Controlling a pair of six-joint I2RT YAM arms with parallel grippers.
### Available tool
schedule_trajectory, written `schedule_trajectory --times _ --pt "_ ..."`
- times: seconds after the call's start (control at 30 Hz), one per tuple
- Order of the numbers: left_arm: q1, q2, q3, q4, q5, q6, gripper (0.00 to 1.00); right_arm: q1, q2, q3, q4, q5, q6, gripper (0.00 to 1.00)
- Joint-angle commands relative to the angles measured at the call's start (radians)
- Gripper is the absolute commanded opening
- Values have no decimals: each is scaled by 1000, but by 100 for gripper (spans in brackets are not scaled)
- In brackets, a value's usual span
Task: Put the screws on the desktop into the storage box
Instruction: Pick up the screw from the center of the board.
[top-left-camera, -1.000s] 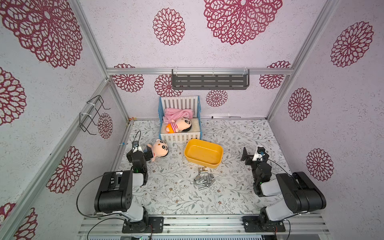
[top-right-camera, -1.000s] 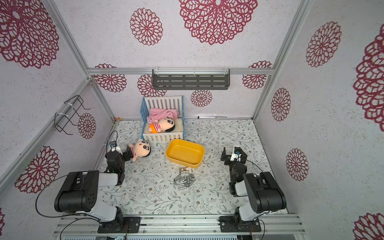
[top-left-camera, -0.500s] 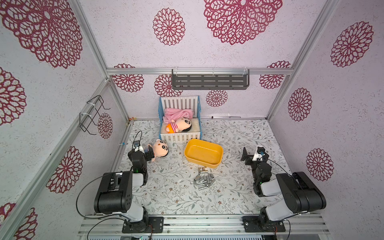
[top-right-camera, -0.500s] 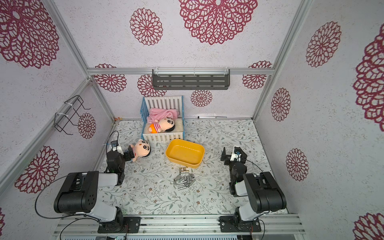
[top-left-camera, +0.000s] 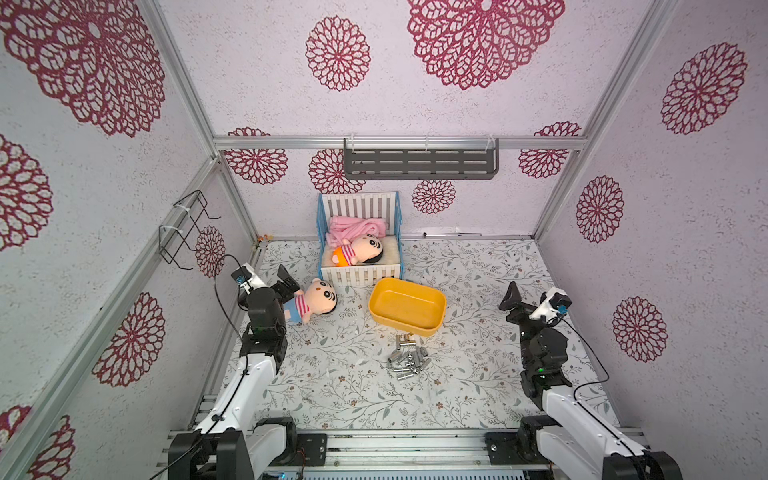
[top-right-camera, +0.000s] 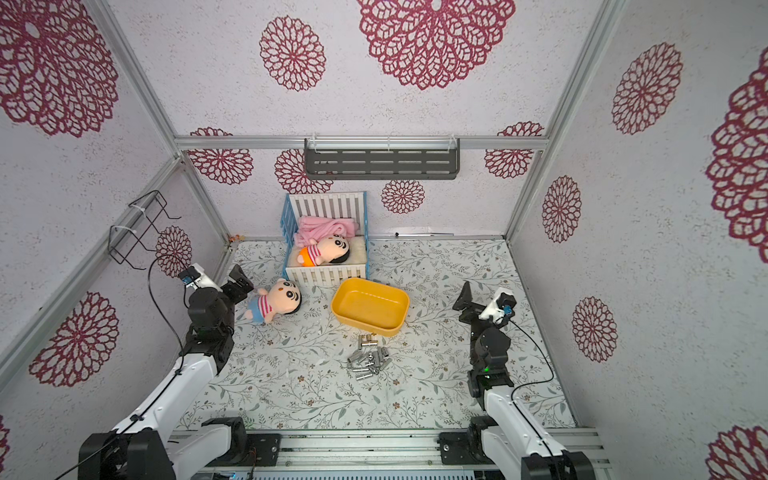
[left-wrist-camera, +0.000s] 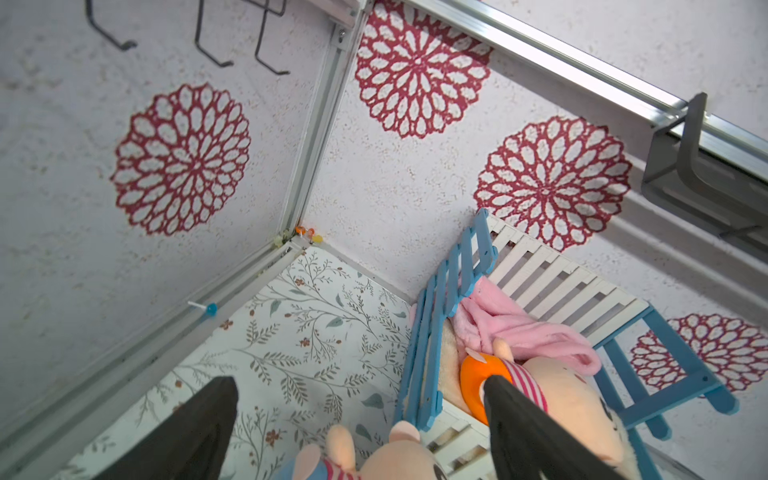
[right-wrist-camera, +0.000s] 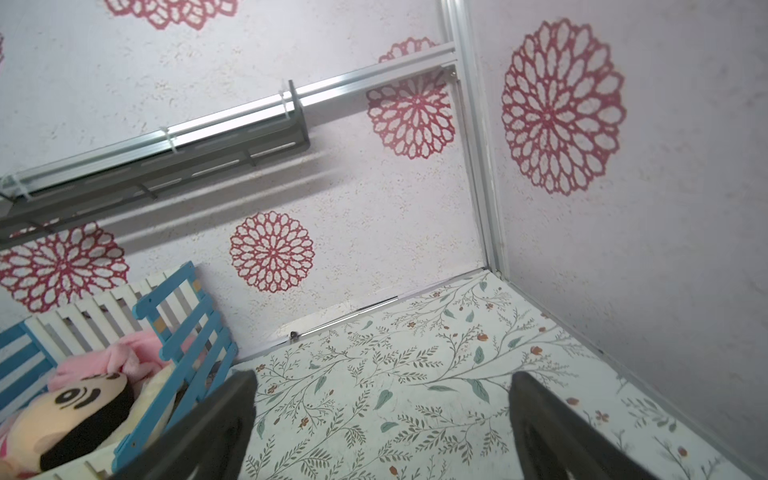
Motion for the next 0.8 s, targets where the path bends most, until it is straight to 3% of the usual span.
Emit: schedule_trajectory --times 0.0,0.1,0.27,0.4,0.63,0.77 --pt "1 -17 -35 -202 -62 -278 97 -17 -30 -21 -130 84 135 99" --pt "0 -49 -74 -233 -94 -351 97 -19 -33 -13 -139 40 164 99" --pt "-18 -81 -115 -67 156 -227 97 -20 9 27 -187 -14 193 99" --pt "-157 -44 -46 -87 199 -165 97 -19 47 133 -357 -115 175 99" --pt "-394 117 214 -441 170 -195 97 29 38 216 -509 -445 175 95" --pt "-508 167 259 -544 183 -205 98 162 32 280 -668 -411 107 88"
